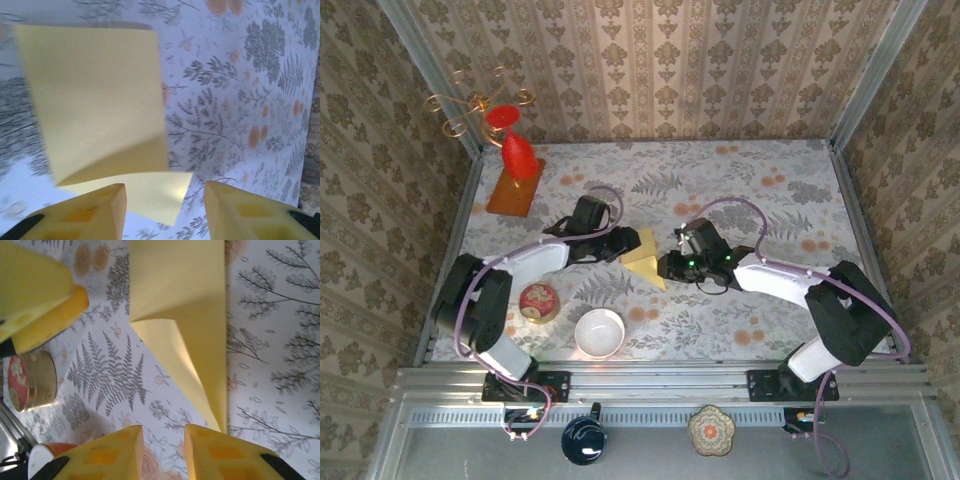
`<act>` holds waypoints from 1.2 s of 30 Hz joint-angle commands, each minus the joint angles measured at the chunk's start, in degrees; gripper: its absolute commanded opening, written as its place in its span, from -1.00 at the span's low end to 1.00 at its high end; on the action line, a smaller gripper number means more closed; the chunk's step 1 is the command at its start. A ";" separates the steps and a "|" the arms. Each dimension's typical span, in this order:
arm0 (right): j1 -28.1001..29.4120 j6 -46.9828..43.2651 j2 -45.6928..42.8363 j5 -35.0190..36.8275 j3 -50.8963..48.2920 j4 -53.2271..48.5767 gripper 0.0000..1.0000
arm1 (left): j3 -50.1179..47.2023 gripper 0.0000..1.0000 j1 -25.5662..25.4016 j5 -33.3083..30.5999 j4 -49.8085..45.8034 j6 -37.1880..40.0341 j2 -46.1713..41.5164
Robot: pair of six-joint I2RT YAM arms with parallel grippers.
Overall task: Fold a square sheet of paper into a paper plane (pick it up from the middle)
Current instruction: Third fold the triangle at the center of the table, then fourth fold the wing at the center of the table.
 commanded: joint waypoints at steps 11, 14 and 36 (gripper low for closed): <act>0.99 4.02 11.20 2.04 7.21 4.42 -0.32 | -8.30 0.22 1.77 -0.31 2.90 -6.60 -3.99; -0.17 4.38 13.47 0.60 8.21 4.96 -0.34 | -7.09 0.21 1.17 0.31 3.61 -7.88 -2.01; -4.77 4.46 17.85 -4.16 3.66 8.31 -0.36 | -3.39 -0.34 -0.65 2.24 7.01 -14.55 7.64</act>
